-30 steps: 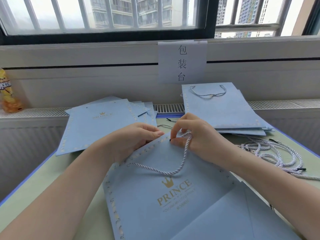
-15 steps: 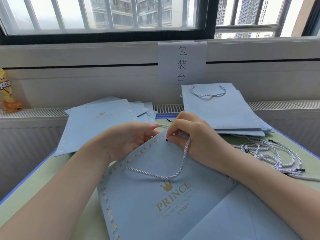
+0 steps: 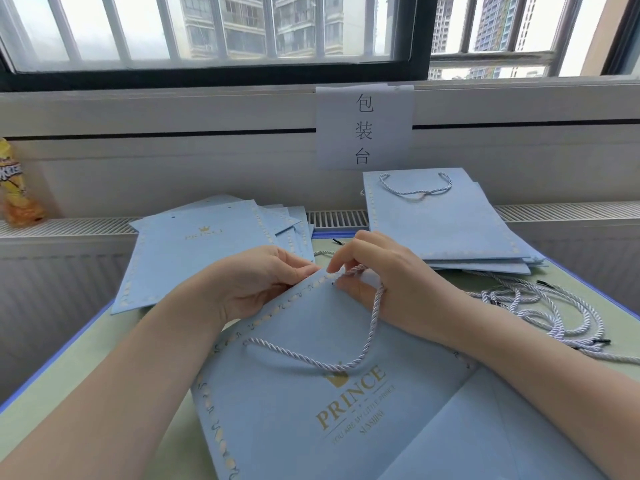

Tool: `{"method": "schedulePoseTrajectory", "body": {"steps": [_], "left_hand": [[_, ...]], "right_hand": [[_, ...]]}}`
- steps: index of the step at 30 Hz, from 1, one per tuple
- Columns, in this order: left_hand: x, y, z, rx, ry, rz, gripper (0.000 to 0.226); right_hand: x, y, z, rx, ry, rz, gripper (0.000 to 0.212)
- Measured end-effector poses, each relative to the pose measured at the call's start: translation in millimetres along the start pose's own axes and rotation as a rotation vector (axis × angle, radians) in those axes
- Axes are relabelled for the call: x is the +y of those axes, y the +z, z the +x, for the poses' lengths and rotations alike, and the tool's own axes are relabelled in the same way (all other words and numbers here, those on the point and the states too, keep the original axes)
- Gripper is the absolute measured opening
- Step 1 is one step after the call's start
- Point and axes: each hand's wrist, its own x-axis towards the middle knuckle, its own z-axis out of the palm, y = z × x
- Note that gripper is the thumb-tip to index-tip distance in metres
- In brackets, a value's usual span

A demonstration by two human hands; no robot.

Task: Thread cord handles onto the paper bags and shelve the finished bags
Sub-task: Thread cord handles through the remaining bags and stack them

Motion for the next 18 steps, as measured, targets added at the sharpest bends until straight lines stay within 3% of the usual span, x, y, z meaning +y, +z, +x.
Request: {"method": "schedulePoseTrajectory", "body": {"steps": [9, 12, 15, 18], "left_hand": [[4, 13, -6, 0.224, 0.091, 0.105, 0.019], [5, 10, -9, 0.222, 0.117, 0.316, 0.029], [5, 8, -10, 0.252, 0.174, 0.611, 0.013], [5, 9, -9, 0.281, 0.278, 0.617, 0.009]], "right_hand": [[1, 1, 1, 0.040, 0.009, 0.025, 0.009], [3, -4, 2, 0.176, 0.073, 0.067, 0.021], [3, -14, 6, 0.327, 0.165, 0.121, 0.031], [0, -24, 6, 0.411, 0.266, 0.300, 0.031]]}}
